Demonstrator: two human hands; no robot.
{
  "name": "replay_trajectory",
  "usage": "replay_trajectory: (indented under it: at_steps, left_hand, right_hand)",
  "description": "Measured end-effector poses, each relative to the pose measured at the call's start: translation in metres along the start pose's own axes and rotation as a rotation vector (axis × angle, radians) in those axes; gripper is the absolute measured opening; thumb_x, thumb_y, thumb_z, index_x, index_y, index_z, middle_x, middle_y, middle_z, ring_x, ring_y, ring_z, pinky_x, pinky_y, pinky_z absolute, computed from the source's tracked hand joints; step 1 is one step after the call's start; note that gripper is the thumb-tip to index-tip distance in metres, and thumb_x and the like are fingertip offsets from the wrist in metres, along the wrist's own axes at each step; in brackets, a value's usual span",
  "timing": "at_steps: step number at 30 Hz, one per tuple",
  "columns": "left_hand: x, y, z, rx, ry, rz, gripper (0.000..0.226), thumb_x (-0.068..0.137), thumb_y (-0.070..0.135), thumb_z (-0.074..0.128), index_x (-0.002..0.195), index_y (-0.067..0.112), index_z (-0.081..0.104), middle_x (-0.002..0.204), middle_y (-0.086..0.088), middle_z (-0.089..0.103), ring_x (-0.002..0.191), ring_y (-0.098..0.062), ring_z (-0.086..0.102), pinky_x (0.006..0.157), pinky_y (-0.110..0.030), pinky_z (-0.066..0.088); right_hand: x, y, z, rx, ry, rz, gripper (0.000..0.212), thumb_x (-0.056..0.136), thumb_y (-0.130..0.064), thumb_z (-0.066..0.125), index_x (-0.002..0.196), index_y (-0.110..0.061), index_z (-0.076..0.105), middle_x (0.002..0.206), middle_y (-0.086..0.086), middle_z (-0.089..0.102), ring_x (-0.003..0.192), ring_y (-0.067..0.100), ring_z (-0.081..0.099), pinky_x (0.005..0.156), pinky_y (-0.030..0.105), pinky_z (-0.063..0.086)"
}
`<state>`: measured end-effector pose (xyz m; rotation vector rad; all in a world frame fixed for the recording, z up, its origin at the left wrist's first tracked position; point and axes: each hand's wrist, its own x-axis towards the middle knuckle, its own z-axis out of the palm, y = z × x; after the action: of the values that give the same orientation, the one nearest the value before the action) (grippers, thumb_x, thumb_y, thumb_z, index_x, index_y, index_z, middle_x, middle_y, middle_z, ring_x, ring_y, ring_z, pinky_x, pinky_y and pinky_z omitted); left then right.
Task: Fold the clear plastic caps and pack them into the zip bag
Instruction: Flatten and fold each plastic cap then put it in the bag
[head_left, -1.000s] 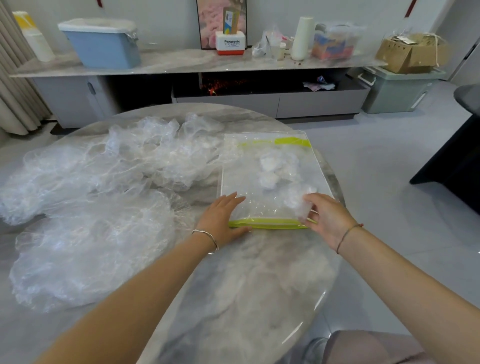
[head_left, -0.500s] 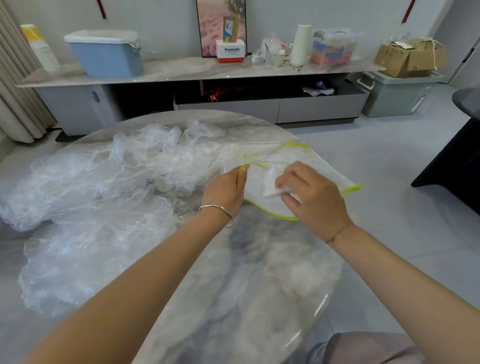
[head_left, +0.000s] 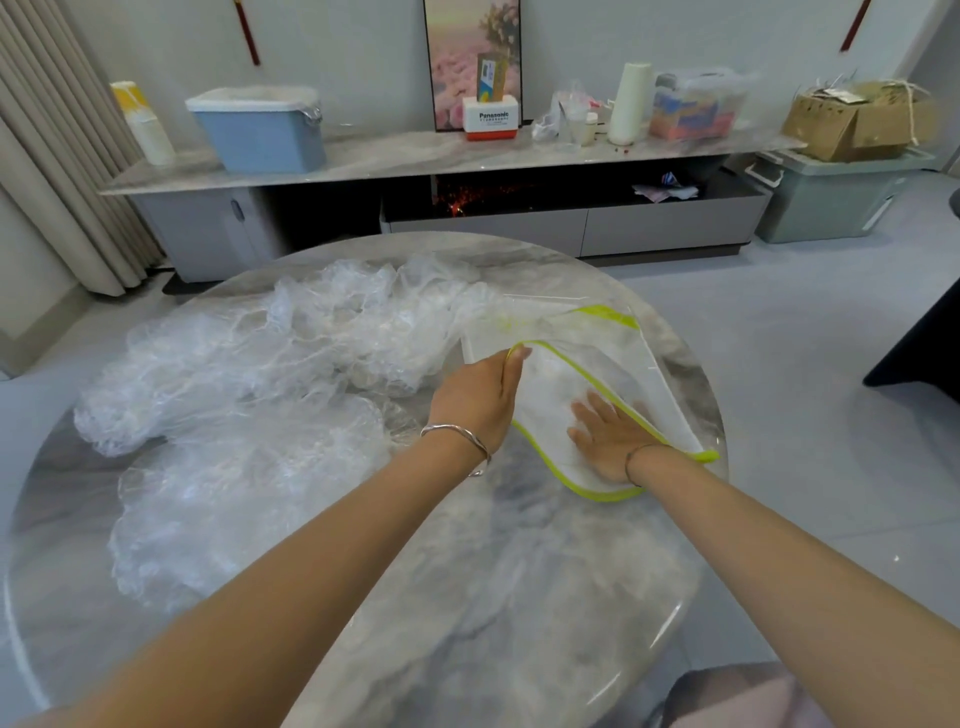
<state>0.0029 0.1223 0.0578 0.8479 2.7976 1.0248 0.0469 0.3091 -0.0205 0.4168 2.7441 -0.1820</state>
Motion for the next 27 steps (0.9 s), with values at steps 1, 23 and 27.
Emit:
replay_trajectory:
  at_steps: [1,23,27]
  left_hand:
    - [-0.001,0.0,0.001,0.026,-0.002,0.003,0.048,0.101,0.043,0.016,0.132,0.029,0.051,0.108,-0.008,0.067,0.101,-0.027,0.06,0.084,-0.04,0.047]
    - [-0.068,-0.103,-0.038,0.742,-0.169,-0.093,0.078,0.093,0.057,0.036,0.15,0.019,-0.002,0.158,-0.004,-0.004,0.145,-0.027,-0.002,0.118,-0.041,0.003]
    - [-0.089,-0.142,-0.063,0.658,-0.041,-0.275,0.076,0.093,0.054,0.039,0.151,0.017,0.006,0.157,-0.006,0.011,0.144,-0.026,0.012,0.117,-0.039,0.012]
  right_hand:
    - [0.003,0.001,0.004,0.023,0.03,0.023,0.055,0.101,-0.046,0.016,0.151,-0.028,-0.001,0.159,-0.003,-0.01,0.145,0.022,-0.012,0.116,0.04,-0.005]
    - [-0.106,-0.071,0.001,0.319,-0.076,-0.485,0.037,0.103,-0.031,0.032,0.126,-0.014,0.055,0.136,0.005,0.047,0.133,0.018,0.035,0.105,0.021,0.024]
    - [-0.098,-0.085,-0.002,0.292,-0.02,-0.493,0.035,0.102,-0.031,0.036,0.126,-0.015,0.055,0.138,0.004,0.045,0.13,0.016,0.035,0.097,0.015,0.022]
